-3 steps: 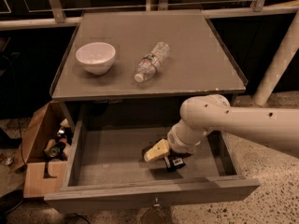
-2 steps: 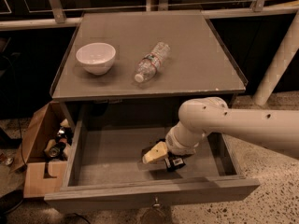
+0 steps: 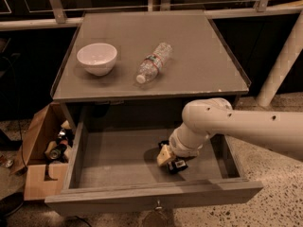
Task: Pick rxbar chocolate from top drawer and place on counter
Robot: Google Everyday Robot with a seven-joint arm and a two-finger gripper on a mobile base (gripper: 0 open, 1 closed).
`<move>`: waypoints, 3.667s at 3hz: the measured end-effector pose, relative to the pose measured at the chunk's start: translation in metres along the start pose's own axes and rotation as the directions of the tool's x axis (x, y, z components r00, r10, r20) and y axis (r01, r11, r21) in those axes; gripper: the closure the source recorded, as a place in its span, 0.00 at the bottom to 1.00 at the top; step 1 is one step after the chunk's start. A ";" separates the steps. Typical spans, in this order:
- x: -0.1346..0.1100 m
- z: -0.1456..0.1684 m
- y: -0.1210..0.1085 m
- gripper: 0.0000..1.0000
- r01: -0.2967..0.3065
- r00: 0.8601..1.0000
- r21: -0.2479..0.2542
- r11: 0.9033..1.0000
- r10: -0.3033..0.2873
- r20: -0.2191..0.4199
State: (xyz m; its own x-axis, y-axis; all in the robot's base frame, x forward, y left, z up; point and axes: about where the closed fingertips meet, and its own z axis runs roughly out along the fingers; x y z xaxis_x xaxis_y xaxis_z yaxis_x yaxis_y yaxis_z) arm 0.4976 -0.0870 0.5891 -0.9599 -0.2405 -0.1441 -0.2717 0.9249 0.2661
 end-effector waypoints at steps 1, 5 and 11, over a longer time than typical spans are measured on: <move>0.000 0.000 0.000 0.66 0.000 1.000 0.000 1.000 0.000 0.000; -0.001 -0.010 0.003 1.00 -0.003 1.000 -0.014 1.000 0.003 -0.006; -0.001 -0.150 -0.021 1.00 0.055 0.998 -0.236 0.970 -0.049 0.033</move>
Offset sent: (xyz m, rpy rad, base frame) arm 0.0000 0.0000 0.0000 0.0000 0.0000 0.0000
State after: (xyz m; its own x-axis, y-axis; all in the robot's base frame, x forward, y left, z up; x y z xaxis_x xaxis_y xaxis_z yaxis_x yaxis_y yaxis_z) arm 0.4938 -0.1500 0.7270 -0.9427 -0.2755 -0.1883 -0.3330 0.8146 0.4749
